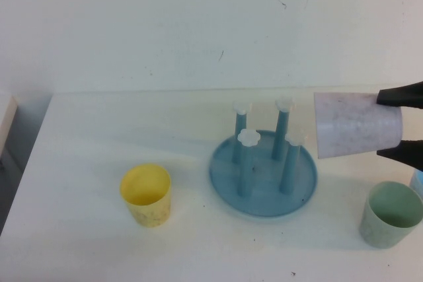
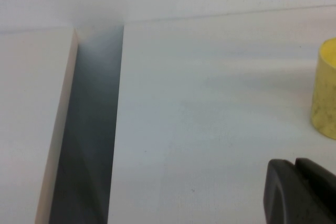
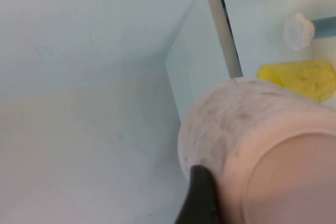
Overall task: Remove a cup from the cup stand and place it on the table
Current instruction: Hand over the cup
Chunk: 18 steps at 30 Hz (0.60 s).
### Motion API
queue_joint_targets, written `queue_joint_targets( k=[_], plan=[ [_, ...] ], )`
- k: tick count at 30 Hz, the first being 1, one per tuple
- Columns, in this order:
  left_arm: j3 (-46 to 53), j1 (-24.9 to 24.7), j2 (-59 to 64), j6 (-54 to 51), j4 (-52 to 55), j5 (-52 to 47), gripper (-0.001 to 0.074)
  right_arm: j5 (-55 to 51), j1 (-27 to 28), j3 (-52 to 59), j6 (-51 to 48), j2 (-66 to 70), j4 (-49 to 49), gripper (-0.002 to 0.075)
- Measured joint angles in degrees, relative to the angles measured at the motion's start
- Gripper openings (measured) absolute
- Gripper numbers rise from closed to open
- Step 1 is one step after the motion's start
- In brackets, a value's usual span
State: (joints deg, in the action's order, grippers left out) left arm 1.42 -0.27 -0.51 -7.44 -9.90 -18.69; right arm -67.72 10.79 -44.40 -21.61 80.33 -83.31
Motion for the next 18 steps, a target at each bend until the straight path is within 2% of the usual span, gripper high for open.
queue_joint_targets(
  k=[4, 7, 10, 18],
  plan=[
    [0.00, 0.00, 0.00, 2.58, -4.16, 0.49, -0.0003, 0.00, 0.00, 0.00, 0.00, 0.00, 0.00, 0.0549],
    [0.13, 0.00, 0.00, 11.62, -21.67, 1.44, -0.0003, 0.00, 0.00, 0.00, 0.00, 0.00, 0.00, 0.0549],
    [0.13, 0.00, 0.00, 14.73, -36.66, 4.36, -0.0003, 0.00, -0.14, 0.00, -0.85, 0.00, 0.13, 0.0549],
    [0.13, 0.00, 0.00, 12.41, -47.14, 7.14, -0.0003, 0.00, -0.39, 0.12, -2.79, 0.00, 0.13, 0.0549]
  ],
)
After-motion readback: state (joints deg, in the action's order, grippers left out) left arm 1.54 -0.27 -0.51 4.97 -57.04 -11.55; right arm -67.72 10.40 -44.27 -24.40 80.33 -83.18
